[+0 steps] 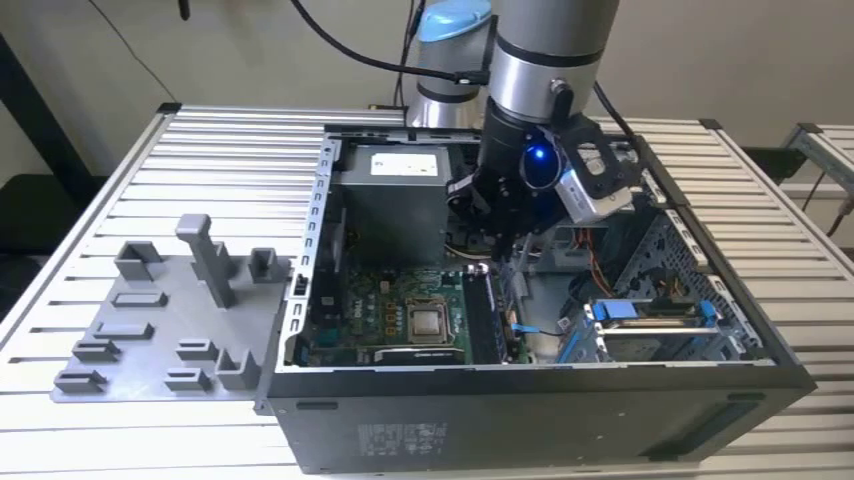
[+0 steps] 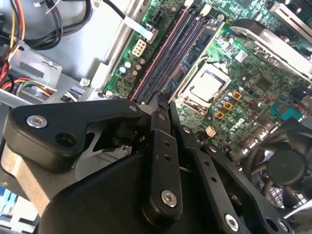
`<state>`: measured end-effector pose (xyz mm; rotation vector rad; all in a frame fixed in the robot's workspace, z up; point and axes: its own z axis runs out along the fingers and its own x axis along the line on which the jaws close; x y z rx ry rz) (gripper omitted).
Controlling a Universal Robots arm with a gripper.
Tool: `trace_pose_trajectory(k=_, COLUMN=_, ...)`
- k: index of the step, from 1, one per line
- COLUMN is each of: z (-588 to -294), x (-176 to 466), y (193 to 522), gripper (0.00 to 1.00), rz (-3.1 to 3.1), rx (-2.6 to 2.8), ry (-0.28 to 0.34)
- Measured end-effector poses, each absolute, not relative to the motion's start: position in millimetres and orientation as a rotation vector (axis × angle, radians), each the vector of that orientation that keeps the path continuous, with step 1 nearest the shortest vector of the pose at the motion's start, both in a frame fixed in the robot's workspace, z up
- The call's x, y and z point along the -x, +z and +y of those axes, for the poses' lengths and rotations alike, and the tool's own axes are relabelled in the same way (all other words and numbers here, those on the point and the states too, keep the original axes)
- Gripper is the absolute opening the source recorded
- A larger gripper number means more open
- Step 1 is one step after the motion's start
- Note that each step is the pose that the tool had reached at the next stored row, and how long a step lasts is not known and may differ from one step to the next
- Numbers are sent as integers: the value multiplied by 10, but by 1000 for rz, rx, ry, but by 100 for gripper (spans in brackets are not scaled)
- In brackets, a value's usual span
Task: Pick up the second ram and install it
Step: 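Insert the second ram into the second slot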
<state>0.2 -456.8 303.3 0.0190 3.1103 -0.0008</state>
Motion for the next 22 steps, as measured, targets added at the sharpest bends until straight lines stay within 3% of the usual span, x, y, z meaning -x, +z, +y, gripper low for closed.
trace_pose_trajectory(k=22, z=-4579, x=77, y=2635, gripper=14, rz=3110, rx=-4, ry=-4)
